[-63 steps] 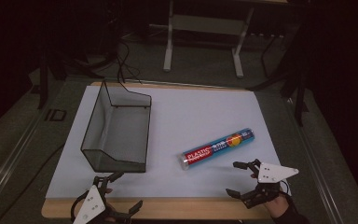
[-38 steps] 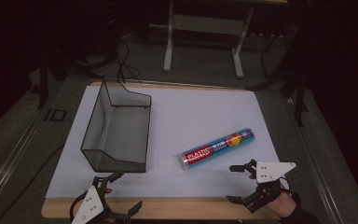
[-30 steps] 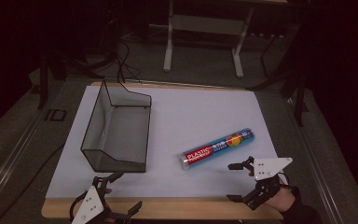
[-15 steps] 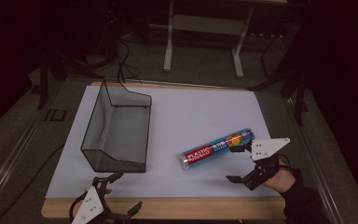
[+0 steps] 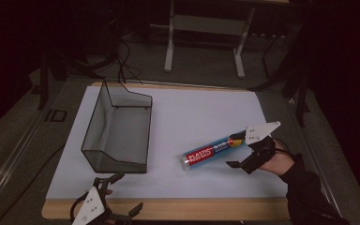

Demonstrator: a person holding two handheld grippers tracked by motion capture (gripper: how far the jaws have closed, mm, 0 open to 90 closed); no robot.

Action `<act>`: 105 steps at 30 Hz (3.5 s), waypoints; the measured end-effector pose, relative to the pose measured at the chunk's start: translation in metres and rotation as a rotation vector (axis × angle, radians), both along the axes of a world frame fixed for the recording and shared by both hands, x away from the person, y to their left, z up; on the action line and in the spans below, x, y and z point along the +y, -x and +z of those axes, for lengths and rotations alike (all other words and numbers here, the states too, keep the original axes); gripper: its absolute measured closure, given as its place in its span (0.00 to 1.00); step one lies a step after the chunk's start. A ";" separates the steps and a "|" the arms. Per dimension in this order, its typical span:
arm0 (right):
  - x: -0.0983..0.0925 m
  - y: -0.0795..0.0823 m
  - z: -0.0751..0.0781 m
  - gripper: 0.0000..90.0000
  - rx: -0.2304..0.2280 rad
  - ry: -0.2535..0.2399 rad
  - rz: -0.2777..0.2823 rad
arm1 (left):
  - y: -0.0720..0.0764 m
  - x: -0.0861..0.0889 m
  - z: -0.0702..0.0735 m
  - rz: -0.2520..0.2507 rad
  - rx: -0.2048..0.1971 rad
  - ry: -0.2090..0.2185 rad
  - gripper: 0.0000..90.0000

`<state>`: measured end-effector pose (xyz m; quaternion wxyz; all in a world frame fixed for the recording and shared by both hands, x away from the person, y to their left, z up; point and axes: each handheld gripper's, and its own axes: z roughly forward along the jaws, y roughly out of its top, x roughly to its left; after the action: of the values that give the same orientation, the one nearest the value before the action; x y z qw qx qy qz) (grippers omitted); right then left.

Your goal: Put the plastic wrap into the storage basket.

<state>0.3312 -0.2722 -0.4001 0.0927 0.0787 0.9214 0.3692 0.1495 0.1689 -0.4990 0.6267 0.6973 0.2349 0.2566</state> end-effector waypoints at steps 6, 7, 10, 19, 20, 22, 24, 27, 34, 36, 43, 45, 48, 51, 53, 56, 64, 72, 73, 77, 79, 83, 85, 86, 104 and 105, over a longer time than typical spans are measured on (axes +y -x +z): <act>0.007 -0.013 -0.002 0.10 0.004 0.093 0.003 | 0.000 0.000 0.000 -0.001 0.000 -0.002 0.01; 0.008 -0.016 -0.004 0.10 0.007 0.108 0.003 | 0.000 0.000 0.000 -0.001 0.001 -0.002 0.01; 0.014 -0.023 -0.012 0.10 0.016 0.172 0.013 | -0.001 0.000 0.000 -0.003 0.002 -0.005 0.01; 0.030 -0.037 -0.033 0.10 0.014 0.262 0.050 | -0.001 0.000 -0.001 -0.003 0.006 -0.006 0.01; 0.032 -0.039 -0.035 0.10 0.013 0.273 0.054 | -0.001 0.000 -0.001 -0.003 0.007 -0.007 0.01; 0.035 -0.043 -0.037 0.10 0.015 0.284 0.063 | -0.002 0.001 -0.001 -0.005 0.009 -0.007 0.01; 0.038 -0.049 -0.040 0.10 0.022 0.303 0.068 | -0.002 0.000 -0.001 -0.005 0.010 -0.006 0.01; 0.043 -0.055 -0.045 0.10 0.023 0.317 0.085 | -0.002 0.001 -0.001 0.003 0.011 -0.003 0.01; 0.057 -0.065 -0.060 0.10 0.017 0.418 0.111 | -0.003 0.002 -0.001 0.009 0.017 0.005 0.01; 0.060 -0.067 -0.063 0.10 0.021 0.440 0.117 | -0.003 0.002 -0.002 0.009 0.018 0.003 0.01; 0.069 -0.069 -0.083 0.11 -0.007 0.558 0.148 | -0.005 0.002 -0.002 0.006 0.025 -0.001 0.01; 0.071 -0.070 -0.087 0.14 -0.031 0.586 0.159 | -0.005 0.002 -0.002 0.006 0.024 -0.006 0.01; 0.075 -0.069 -0.093 0.15 -0.043 0.634 0.179 | -0.005 0.002 -0.002 0.005 0.025 -0.007 0.01; 0.076 -0.071 -0.098 0.20 -0.053 0.688 0.201 | -0.005 0.002 -0.003 0.004 0.026 -0.008 0.01; 0.078 -0.073 -0.099 0.23 -0.057 0.706 0.212 | -0.005 0.001 -0.003 0.004 0.027 -0.010 0.01; 0.080 -0.075 -0.100 0.24 -0.042 0.716 0.230 | -0.005 0.001 -0.003 0.003 0.028 -0.014 0.01; 0.084 -0.074 -0.099 0.26 -0.051 0.756 0.268 | -0.006 0.001 -0.003 0.002 0.029 -0.020 0.01; 0.086 -0.074 -0.089 0.31 0.023 0.704 0.252 | -0.006 0.001 -0.003 0.003 0.028 -0.015 0.01; 0.086 -0.074 -0.086 0.31 0.027 0.690 0.251 | -0.006 0.001 -0.003 0.003 0.028 -0.014 0.01; 0.084 -0.077 -0.067 0.33 0.045 0.635 0.209 | -0.006 0.001 -0.003 0.002 0.026 -0.014 0.01; 0.083 -0.080 -0.061 0.33 0.053 0.614 0.183 | -0.006 0.001 -0.003 0.002 0.024 -0.013 0.01; 0.074 -0.091 -0.041 0.34 0.053 0.490 0.043 | -0.006 0.002 -0.002 0.003 0.020 -0.013 0.01; 0.069 -0.098 -0.035 0.34 0.056 0.430 -0.023 | -0.006 0.002 -0.002 0.003 0.019 -0.011 0.01; 0.067 -0.101 -0.032 0.34 0.063 0.411 -0.050 | -0.006 0.002 -0.002 0.003 0.019 -0.007 0.01; 0.048 -0.143 -0.028 0.35 0.086 0.304 -0.458 | -0.006 0.001 -0.002 -0.003 0.018 -0.007 0.01; 0.048 -0.145 -0.030 0.35 0.091 0.305 -0.464 | -0.006 0.001 -0.002 -0.004 0.020 -0.007 0.01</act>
<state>0.4766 -0.2242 -0.4297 0.1439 0.2893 0.9268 0.1913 0.1552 0.1700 -0.5011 0.6225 0.7023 0.2389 0.2494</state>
